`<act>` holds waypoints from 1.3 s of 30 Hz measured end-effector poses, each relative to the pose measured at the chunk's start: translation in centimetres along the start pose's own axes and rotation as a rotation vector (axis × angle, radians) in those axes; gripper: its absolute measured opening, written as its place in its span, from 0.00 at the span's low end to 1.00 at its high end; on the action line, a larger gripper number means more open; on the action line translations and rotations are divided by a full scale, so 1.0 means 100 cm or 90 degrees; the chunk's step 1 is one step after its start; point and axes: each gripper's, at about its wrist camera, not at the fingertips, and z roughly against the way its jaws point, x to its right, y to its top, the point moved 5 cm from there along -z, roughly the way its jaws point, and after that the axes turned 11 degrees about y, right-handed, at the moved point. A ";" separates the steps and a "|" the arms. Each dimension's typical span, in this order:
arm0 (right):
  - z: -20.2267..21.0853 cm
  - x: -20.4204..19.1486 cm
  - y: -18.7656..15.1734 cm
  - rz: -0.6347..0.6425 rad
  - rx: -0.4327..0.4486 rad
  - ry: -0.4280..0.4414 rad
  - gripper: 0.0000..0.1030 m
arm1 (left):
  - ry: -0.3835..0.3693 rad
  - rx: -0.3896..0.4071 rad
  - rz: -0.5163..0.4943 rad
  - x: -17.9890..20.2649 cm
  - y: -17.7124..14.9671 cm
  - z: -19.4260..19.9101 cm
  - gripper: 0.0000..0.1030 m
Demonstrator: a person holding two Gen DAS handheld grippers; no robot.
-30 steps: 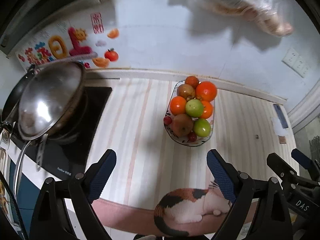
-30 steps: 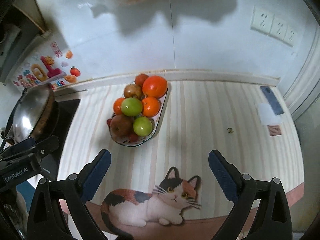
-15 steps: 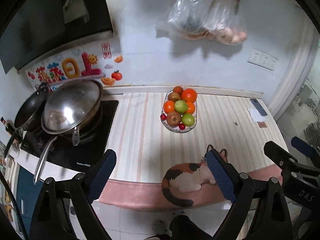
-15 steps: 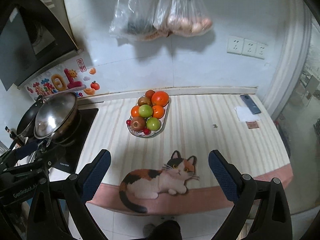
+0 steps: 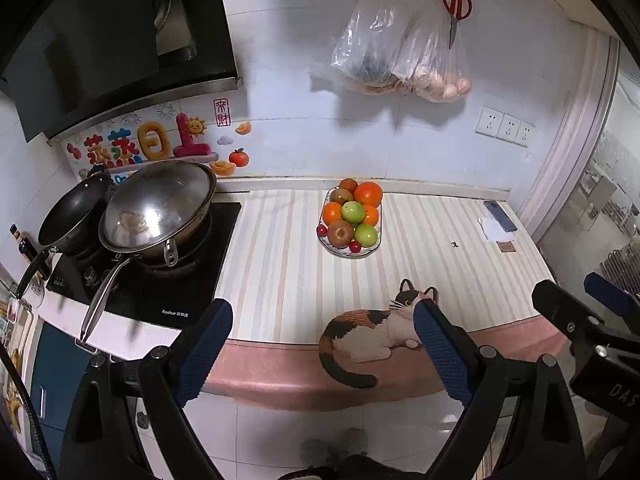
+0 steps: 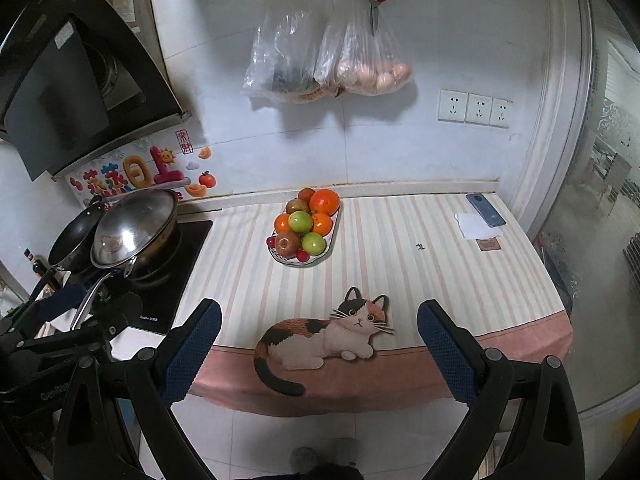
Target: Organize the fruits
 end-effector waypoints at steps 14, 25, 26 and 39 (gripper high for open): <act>-0.009 0.012 0.016 -0.002 -0.004 0.016 0.98 | 0.021 0.008 0.015 -0.001 0.009 -0.003 0.96; -0.068 0.030 0.044 -0.001 -0.004 0.006 0.98 | 0.060 -0.002 0.010 0.005 0.033 -0.053 1.00; -0.074 0.031 0.046 -0.002 -0.006 0.005 0.98 | 0.064 -0.004 0.008 0.006 0.036 -0.058 1.00; -0.143 0.052 0.064 -0.012 -0.050 -0.008 0.98 | 0.077 -0.051 0.007 0.013 0.052 -0.110 1.00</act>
